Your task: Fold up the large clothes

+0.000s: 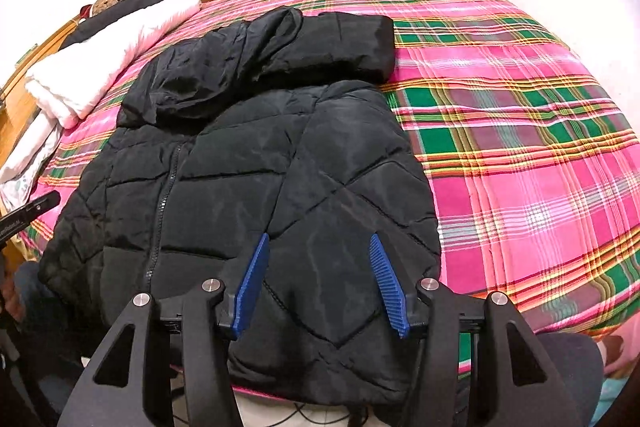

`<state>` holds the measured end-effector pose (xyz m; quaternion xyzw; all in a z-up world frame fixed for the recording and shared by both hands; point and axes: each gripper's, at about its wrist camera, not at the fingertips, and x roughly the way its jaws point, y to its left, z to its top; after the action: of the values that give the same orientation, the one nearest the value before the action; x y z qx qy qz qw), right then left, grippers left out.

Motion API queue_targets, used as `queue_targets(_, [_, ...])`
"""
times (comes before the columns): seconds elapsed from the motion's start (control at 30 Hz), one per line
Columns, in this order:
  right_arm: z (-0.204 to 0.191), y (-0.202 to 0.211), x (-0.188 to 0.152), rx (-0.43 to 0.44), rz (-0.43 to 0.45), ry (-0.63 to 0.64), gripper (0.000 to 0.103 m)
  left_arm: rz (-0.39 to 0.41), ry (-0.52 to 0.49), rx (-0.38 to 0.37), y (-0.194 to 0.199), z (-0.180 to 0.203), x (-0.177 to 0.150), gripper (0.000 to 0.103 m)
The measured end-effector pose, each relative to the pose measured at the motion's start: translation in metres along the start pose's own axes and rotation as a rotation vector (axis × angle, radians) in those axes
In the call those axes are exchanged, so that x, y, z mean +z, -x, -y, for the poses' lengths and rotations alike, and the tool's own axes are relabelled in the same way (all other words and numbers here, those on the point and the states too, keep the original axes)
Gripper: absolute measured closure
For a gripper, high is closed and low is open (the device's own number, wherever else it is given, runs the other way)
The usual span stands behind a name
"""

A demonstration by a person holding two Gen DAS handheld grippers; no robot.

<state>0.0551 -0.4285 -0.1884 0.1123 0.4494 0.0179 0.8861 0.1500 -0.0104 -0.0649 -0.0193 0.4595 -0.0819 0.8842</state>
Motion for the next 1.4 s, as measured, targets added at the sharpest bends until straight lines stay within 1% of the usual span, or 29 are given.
queue_targets(0.2, [0.020,-0.009,-0.002,-0.005,-0.033,-0.057,0.049,-0.014,0.021,0.036,-0.014,-0.022,0.007,0.075])
queue_targets(0.27, [0.026,-0.013,-0.003,-0.018,-0.047,-0.073,0.044,-0.020,0.027,0.046,-0.019,-0.031,0.009,0.066])
queue_targets(0.33, [0.033,-0.018,-0.004,-0.023,-0.062,-0.099,0.042,-0.030,0.037,0.058,-0.026,-0.041,0.012,0.064])
queue_targets(0.47, [0.047,-0.025,-0.004,-0.034,-0.083,-0.139,0.042,-0.070,0.074,0.082,-0.042,-0.062,0.017,0.062])
queue_targets(0.63, [0.066,-0.037,-0.006,-0.019,-0.120,-0.218,0.042,-0.119,0.123,0.098,-0.064,-0.082,0.017,0.060])
queue_targets(0.67, [0.069,-0.039,-0.007,-0.008,-0.127,-0.236,0.042,-0.133,0.138,0.093,-0.068,-0.086,0.016,0.058])
queue_targets(0.73, [0.076,-0.046,-0.010,0.010,-0.148,-0.272,0.037,-0.162,0.178,0.073,-0.077,-0.093,0.011,0.054])
queue_targets(0.77, [0.079,-0.050,-0.011,0.020,-0.165,-0.288,0.035,-0.181,0.198,0.064,-0.081,-0.096,0.008,0.054])
queue_targets(0.87, [0.082,-0.055,-0.015,0.055,-0.197,-0.311,0.034,-0.209,0.222,0.028,-0.083,-0.093,-0.001,0.053])
queue_targets(0.93, [0.078,-0.055,-0.018,0.083,-0.215,-0.303,0.034,-0.219,0.205,0.033,-0.082,-0.085,-0.005,0.053])
queue_targets(1.03, [0.069,-0.057,-0.022,0.122,-0.255,-0.276,0.034,-0.223,0.185,0.022,-0.079,-0.073,-0.011,0.053])
queue_targets(1.13, [0.063,-0.057,-0.024,0.114,-0.274,-0.243,0.034,-0.233,0.147,0.044,-0.079,-0.062,-0.014,0.053])
queue_targets(1.23, [0.069,-0.061,-0.028,0.125,-0.296,-0.269,0.035,-0.267,0.104,0.087,-0.087,-0.054,-0.014,0.052])
queue_targets(1.27, [0.071,-0.060,-0.029,0.122,-0.298,-0.276,0.039,-0.275,0.099,0.093,-0.089,-0.053,-0.014,0.053])
queue_targets(1.3, [0.072,-0.061,-0.025,0.119,-0.298,-0.280,0.050,-0.281,0.100,0.094,-0.090,-0.052,-0.014,0.055])
queue_targets(1.33, [0.073,-0.058,-0.025,0.125,-0.292,-0.285,0.058,-0.281,0.103,0.089,-0.090,-0.052,-0.012,0.064])
queue_targets(1.37, [0.074,-0.054,-0.024,0.135,-0.282,-0.286,0.073,-0.277,0.103,0.084,-0.089,-0.052,-0.010,0.072])
queue_targets(1.4, [0.074,-0.050,-0.023,0.141,-0.274,-0.281,0.082,-0.268,0.100,0.076,-0.086,-0.051,-0.009,0.076])
